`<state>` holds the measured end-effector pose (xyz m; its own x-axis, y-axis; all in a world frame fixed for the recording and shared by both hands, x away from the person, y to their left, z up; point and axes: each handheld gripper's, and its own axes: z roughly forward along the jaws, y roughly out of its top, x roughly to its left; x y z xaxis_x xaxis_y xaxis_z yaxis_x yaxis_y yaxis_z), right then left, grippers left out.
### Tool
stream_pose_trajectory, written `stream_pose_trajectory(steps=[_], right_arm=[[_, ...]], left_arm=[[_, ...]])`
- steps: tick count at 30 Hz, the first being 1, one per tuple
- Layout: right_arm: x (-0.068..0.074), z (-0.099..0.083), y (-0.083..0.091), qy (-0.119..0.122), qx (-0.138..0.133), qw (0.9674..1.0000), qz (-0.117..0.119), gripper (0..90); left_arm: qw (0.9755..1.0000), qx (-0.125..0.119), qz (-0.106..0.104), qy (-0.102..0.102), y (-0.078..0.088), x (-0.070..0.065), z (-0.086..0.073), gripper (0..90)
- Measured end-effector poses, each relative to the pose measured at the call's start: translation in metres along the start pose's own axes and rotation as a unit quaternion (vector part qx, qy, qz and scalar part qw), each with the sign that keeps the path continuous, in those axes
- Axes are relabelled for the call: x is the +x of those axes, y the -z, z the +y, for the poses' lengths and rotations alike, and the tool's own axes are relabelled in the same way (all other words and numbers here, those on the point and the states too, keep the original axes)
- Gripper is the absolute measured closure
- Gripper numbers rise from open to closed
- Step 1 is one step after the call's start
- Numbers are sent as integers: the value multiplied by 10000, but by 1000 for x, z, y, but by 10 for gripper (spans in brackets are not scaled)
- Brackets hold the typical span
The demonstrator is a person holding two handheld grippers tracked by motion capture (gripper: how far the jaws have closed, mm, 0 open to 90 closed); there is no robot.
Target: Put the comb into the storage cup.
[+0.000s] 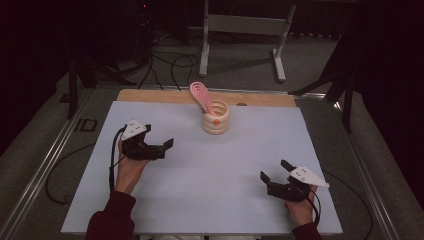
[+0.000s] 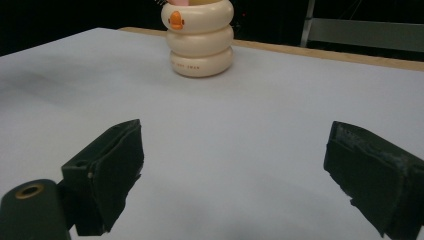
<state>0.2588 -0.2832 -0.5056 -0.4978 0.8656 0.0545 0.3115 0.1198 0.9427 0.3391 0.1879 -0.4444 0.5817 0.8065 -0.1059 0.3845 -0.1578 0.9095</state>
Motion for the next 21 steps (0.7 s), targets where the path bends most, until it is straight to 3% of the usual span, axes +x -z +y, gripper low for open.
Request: stream_pose_trajectory(steps=[16, 21], right_arm=[[1, 0, 0, 21, 13, 10000, -3, 89], [2, -1, -1, 33, 36, 10000, -3, 89]], left_arm=[[9992, -98, 309, 224, 25, 8, -34, 3], [9988, 47, 386, 304, 34, 13, -53, 3]])
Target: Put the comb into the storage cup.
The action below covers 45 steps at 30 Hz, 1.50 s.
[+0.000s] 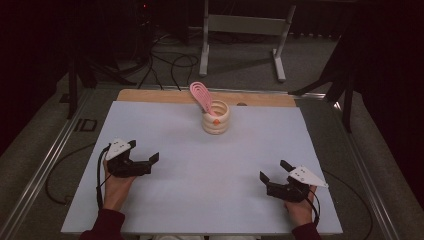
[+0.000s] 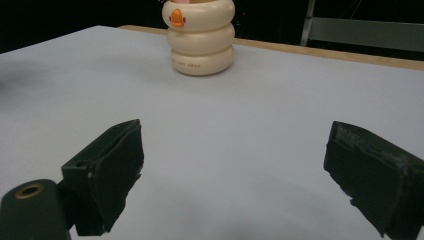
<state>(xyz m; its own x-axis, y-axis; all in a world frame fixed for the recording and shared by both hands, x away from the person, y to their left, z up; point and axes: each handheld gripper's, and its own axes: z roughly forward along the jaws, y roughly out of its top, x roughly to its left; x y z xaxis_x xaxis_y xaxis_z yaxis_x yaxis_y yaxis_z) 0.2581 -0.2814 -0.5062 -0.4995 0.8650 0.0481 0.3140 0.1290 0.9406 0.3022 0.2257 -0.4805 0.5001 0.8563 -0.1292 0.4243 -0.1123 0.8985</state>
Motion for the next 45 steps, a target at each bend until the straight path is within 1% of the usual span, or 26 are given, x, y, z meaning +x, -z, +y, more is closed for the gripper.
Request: stream_pose_trajectory(steps=[2, 5, 6, 8, 10, 16, 17, 19, 20, 22, 25, 28, 30, 33, 35, 36, 37, 38, 40, 42, 44, 45], right_arm=[[0, 0, 0, 0, -1, 10000, -6, 89], [1, 0, 0, 6, 0, 10000, 3, 89], [1, 0, 0, 3, -2, 10000, 6, 89], [1, 0, 0, 1, -9, 10000, 8, 89], [1, 0, 0, -7, -10, 10000, 5, 89], [1, 0, 0, -16, -28, 10000, 24, 89], [1, 0, 0, -16, -28, 10000, 24, 89], [1, 1, 1, -6, -21, 10000, 34, 89], [1, 1, 1, -6, -21, 10000, 34, 89], [1, 1, 1, 17, -36, 10000, 53, 89], [2, 2, 2, 3, -37, 10000, 60, 89], [1, 3, 4, 5, -63, 10000, 63, 89], [1, 3, 4, -2, -80, 10000, 55, 89], [-1, 4, 6, -3, -107, 9999, 55, 89], [-2, 4, 7, -13, -117, 9999, 47, 89], [-2, 5, 7, -13, -117, 9999, 44, 89], [-3, 5, 8, -13, -125, 9999, 42, 89], [-3, 5, 8, -13, -125, 9999, 42, 89], [-7, 4, 9, -20, -127, 9999, 4, 89], [-9, 4, 10, -54, -120, 9999, -21, 89], [-11, 3, 11, -87, -90, 9999, -29, 89], [-12, 3, 11, -87, -87, 9999, -18, 89]], left_arm=[[10000, -6, 24, 61, 4, 2, -4, 3], [10000, -34, 35, 81, 9, 3, -8, 3], [9999, -36, 66, 66, 12, 3, -11, 3], [9999, -42, 77, 56, 14, 3, -12, 3], [9999, -16, 112, 5, 19, 2, -16, 3], [9998, 24, 174, -2, 27, 5, -25, 3], [9998, 15, 200, -6, 29, 5, -27, 3], [9995, -48, 326, -22, 34, 5, -32, 3], [9995, -48, 326, -22, 34, 5, -32, 3], [9992, -128, 380, -7, 40, 6, -35, 3], [9991, -152, 401, 9, 43, 7, -38, 3], [9989, -113, 457, -68, 49, 7, -44, 3], [9988, -110, 469, -73, 51, 7, -45, 3], [9985, -139, 517, -57, 57, 7, -48, 2], [9982, -143, 571, -104, 61, 7, -49, 2], [9977, -128, 638, -172, 65, 6, -50, 2], [9975, -119, 660, -201, 66, 6, -51, 2], [9975, -119, 660, -201, 66, 6, -51, 2], [9968, -70, 716, -342, 67, 3, -51, 2], [9967, -69, 726, -353, 67, 2, -50, 0], [9959, -41, 785, -438, 66, 0, -48, 0], [9959, -38, 781, -462, 66, -1, -48, 0]])
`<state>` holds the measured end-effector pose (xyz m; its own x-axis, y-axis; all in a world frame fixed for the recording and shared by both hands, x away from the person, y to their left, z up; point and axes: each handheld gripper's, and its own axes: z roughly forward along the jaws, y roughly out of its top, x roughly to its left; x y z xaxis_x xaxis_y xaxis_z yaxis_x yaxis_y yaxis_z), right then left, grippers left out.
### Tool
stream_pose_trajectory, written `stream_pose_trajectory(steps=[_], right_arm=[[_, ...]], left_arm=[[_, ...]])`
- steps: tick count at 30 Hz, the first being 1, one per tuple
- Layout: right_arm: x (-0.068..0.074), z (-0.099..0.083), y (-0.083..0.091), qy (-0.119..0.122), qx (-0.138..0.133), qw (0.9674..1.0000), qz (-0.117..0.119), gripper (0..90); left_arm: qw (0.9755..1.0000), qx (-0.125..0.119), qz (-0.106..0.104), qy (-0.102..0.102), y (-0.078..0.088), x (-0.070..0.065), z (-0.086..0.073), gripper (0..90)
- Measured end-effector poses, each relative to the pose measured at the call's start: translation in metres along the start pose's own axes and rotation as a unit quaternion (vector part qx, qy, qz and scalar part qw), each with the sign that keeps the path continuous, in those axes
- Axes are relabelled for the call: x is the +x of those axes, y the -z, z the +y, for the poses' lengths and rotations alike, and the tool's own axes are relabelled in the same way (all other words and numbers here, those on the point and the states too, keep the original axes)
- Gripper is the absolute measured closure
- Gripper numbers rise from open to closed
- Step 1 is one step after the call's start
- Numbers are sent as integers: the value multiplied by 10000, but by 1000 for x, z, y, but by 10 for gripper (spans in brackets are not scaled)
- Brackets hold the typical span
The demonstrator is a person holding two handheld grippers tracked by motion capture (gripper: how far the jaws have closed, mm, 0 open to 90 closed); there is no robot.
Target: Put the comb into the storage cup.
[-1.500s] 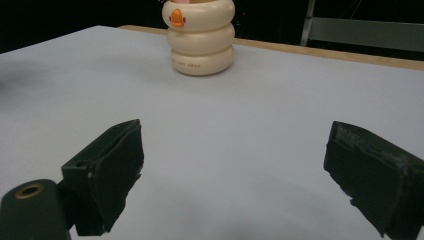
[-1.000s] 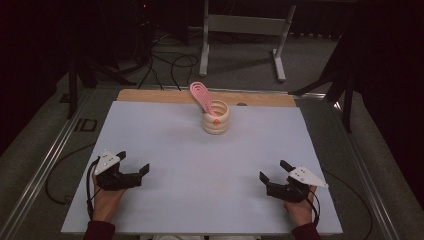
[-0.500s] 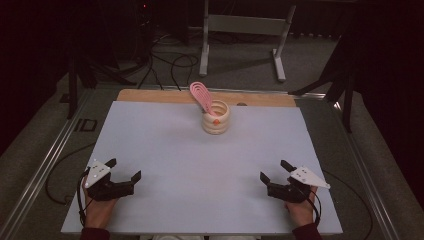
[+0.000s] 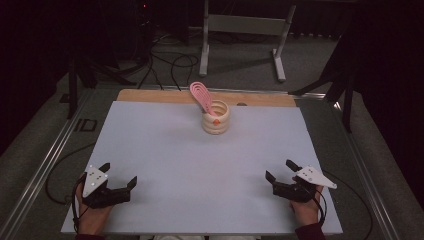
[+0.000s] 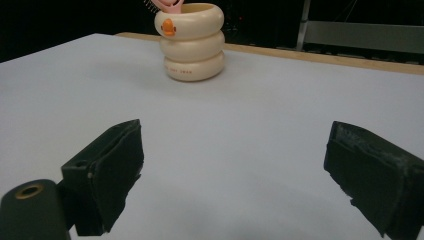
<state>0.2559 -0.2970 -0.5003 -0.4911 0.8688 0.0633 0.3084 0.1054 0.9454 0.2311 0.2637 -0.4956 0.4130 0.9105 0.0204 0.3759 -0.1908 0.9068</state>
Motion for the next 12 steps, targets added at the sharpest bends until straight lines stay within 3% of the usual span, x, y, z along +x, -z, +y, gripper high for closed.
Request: stream_pose_trajectory(steps=[3, 12], right_arm=[[-1, 0, 0, -11, 47, 10000, 20, 88], [1, -1, 0, 48, 115, 9999, 67, 88]], left_arm=[[9999, 18, 78, -80, 0, -2, 1, 0], [9999, 89, 116, -27, -2, -1, -1, 0]])
